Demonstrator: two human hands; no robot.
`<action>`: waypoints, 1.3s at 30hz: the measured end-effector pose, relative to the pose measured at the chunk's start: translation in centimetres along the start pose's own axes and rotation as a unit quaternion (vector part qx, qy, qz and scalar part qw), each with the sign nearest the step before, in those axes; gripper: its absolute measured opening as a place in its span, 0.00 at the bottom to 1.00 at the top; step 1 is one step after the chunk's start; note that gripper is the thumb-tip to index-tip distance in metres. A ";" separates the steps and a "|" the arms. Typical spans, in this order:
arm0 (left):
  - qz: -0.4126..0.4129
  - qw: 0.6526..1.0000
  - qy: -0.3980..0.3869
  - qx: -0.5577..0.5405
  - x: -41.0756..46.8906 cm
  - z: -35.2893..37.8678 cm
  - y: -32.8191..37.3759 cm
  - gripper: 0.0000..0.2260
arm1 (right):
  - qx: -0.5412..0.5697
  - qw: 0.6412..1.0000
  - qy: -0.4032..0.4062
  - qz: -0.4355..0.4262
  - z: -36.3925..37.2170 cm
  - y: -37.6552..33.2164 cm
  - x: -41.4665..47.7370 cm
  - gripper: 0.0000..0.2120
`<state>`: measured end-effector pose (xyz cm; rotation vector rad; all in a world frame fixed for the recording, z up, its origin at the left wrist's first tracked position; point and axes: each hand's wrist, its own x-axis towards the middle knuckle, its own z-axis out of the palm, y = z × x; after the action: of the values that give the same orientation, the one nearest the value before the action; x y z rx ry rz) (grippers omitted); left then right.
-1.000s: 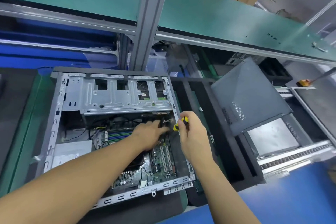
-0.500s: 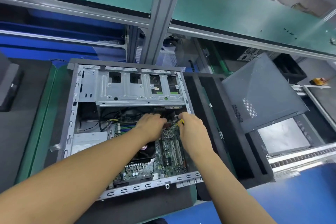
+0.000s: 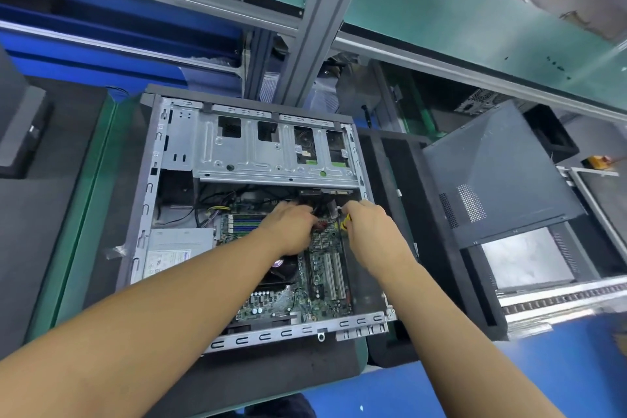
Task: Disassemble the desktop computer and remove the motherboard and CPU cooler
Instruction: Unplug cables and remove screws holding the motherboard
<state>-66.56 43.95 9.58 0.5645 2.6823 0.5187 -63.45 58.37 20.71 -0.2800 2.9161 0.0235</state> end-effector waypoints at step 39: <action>-0.030 0.998 0.002 -0.052 0.3 0.3 -0.1 0.24 | 0.024 1.000 0.001 0.006 0.6 0.0 -0.4 0.14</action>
<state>-66.73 44.02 9.22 0.4523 2.6476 0.6389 -62.97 58.48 20.22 -0.2553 2.9160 -0.0461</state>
